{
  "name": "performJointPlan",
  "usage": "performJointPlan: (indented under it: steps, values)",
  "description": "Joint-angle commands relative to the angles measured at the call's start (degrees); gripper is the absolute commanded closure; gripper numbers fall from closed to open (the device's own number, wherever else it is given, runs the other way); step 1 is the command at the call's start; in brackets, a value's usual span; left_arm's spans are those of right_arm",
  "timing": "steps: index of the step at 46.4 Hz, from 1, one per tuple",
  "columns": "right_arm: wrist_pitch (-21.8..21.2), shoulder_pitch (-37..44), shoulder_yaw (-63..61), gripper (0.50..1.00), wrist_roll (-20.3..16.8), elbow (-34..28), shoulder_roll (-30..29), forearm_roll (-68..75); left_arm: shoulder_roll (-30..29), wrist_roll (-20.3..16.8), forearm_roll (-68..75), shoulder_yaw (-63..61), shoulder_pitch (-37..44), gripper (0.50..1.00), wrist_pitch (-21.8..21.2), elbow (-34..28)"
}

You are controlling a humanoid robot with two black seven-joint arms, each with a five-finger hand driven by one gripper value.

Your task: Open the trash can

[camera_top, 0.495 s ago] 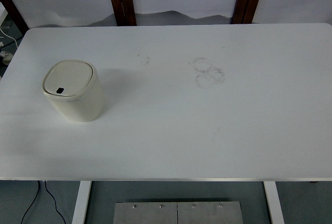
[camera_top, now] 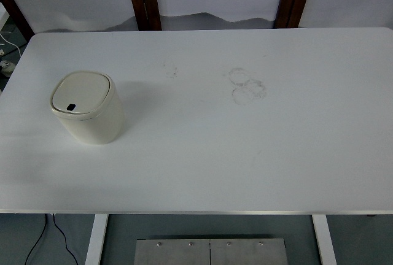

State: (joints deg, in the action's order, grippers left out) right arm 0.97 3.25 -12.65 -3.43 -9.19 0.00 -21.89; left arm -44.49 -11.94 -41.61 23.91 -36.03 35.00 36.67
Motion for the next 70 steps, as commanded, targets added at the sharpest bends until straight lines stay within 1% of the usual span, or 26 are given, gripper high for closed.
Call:
performJointPlan:
  steps: [1, 55, 70]
  values:
    - [0.0, -0.1, 0.0, 0.505, 0.0, 0.0, 0.0, 0.0, 0.0, 0.0, 0.7, 0.0, -0.1, 0.5, 0.0, 0.0]
    - [0.0, 0.0, 0.0, 0.505, 0.0, 0.0, 0.0, 0.0, -0.1, 0.0, 1.9, -0.1, -0.1, 0.5, 0.0, 0.1]
    - [0.0, 0.0, 0.0, 0.505, 0.0, 0.0, 0.0, 0.0, -2.0, 0.5, 4.0, 0.0, -2.9, 0.5, 0.0, 0.9]
